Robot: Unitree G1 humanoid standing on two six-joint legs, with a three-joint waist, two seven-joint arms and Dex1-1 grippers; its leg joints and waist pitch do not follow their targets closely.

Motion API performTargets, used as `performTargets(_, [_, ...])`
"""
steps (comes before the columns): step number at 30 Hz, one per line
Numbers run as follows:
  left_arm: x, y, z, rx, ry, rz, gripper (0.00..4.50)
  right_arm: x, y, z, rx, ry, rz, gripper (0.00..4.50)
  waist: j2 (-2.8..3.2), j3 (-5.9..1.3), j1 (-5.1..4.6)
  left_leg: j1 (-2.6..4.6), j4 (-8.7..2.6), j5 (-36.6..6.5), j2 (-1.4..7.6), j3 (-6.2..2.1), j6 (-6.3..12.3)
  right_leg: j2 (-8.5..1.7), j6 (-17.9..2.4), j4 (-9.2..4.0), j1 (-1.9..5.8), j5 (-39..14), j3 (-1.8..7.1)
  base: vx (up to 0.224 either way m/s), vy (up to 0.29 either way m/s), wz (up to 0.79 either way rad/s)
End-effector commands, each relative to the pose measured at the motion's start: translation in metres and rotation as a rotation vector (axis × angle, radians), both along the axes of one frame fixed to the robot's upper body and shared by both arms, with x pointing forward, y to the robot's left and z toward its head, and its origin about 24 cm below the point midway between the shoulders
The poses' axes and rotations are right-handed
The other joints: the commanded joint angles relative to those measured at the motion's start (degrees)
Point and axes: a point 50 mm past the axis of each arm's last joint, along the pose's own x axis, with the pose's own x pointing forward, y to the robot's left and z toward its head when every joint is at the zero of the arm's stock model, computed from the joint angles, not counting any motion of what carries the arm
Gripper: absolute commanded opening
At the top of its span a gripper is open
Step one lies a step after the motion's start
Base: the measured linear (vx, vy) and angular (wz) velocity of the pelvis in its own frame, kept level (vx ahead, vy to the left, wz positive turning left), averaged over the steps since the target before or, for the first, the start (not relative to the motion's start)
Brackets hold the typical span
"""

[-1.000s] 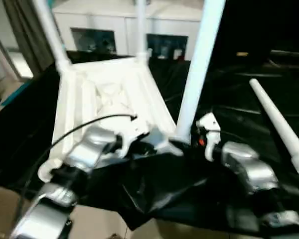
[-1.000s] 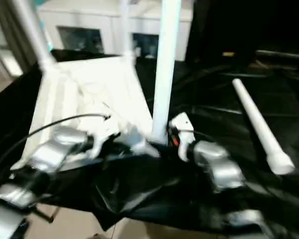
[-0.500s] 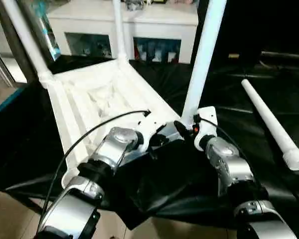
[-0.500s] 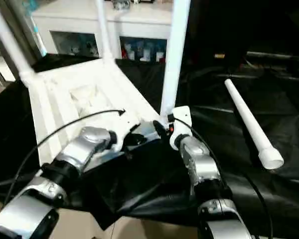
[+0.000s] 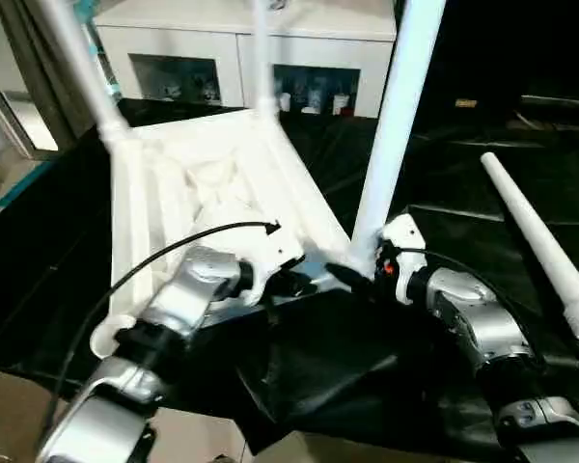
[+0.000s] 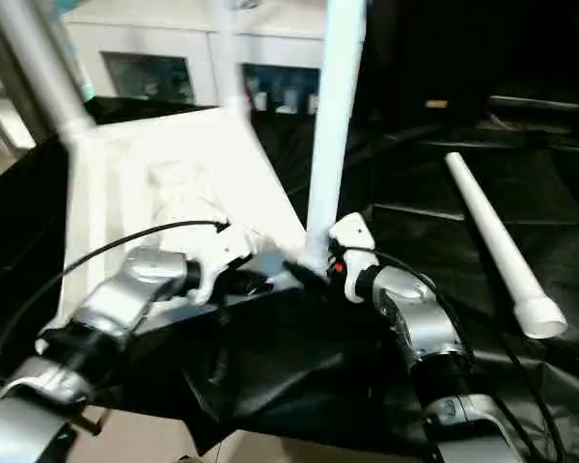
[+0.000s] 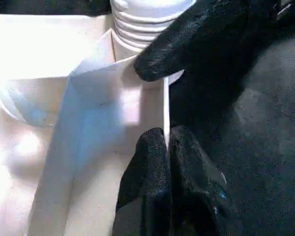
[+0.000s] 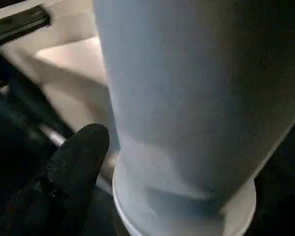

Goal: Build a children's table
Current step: Rotate leg to tighten

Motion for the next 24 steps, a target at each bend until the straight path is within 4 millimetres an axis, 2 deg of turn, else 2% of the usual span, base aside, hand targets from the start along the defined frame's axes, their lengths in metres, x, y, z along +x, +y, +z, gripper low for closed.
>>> performTargets(1, [-0.014, -0.007, -0.003, -0.002, 0.042, -0.129, 0.0, -0.006, 0.001, 0.004, 0.014, 0.01, 0.094, 3.91, -0.06, -3.85, 0.14, 0.42, -3.61, -6.23, 3.92, -1.3, 6.24, -5.43, -14.99, -3.33, 3.22, -3.03, 3.03, 0.0, 0.0, 0.0])
performTargets(4, [-0.018, -0.001, -0.003, 0.001, 0.056, -0.154, 0.0, -0.01, -0.004, 0.006, 0.018, 0.03, 0.136, 3.91, -0.01, -3.72, 0.21, 0.48, -3.69, -7.42, 3.89, -1.25, 5.59, -5.38, -14.79, -3.5, 3.19, -5.03, 3.08, 0.0, 0.0, 0.0])
performTargets(6, [-0.02, 0.004, -0.003, 0.001, 0.07, -0.162, 0.0, -0.012, -0.009, 0.006, 0.01, 0.044, 0.159, 3.66, -0.06, -3.63, 0.41, 0.59, -3.77, -8.24, 3.85, -1.24, 4.91, -5.31, -14.22, -3.73, 3.09, -7.27, 3.12, 0.0, 0.0, 0.0])
performTargets(9, [-0.022, 0.008, -0.002, -0.004, 0.087, -0.175, 0.0, -0.012, -0.012, 0.006, 0.012, 0.051, 0.16, 3.56, -0.05, -3.64, 0.61, 0.6, -3.82, -8.52, 3.76, -1.29, 4.11, -5.41, -13.74, -3.83, 3.08, -8.73, 3.14, 0.0, 0.0, 0.0])
performTargets(15, [-0.025, 0.011, -0.002, -0.005, 0.1, -0.186, 0.0, -0.016, -0.013, 0.005, 0.026, 0.078, 0.178, 3.04, 0.06, -3.88, 0.73, 0.47, -3.63, -6.3, 3.73, -1.3, 4.71, -5.25, -14.26, -3.38, 3.12, -4.61, 3.09, 0.0, 0.0, 0.0])
performTargets(17, [-0.024, 0.011, -0.002, -0.006, 0.096, -0.176, 0.0, -0.017, -0.011, 0.003, 0.028, 0.081, 0.178, 2.87, 0.04, -3.89, 0.74, 0.47, -3.62, -6.25, 3.72, -1.31, 4.81, -5.28, -14.26, -3.38, 3.14, -4.74, 3.08, 0.0, 0.0, 0.0])
performTargets(21, [-0.015, 0.007, -0.004, 0.001, 0.062, -0.063, 0.0, -0.015, -0.003, -0.007, 0.037, 0.1, 0.078, 2.78, -0.03, -3.71, 0.68, 0.53, -3.73, -7.32, 3.65, -1.34, 4.07, -5.4, -13.73, -3.75, 3.08, -7.54, 3.09, 0.0, 0.0, 0.0])
performTargets(24, [-0.003, -0.001, -0.006, 0.005, 0.025, 0.067, 0.0, -0.009, 0.005, -0.02, 0.012, 0.1, -0.09, 2.77, -0.29, -3.26, 0.21, 0.94, -4.02, -10.28, 3.37, -1.31, 2.38, -5.33, -12.27, -4.63, 2.76, -14.11, 3.05, 0.0, 0.0, 0.0])
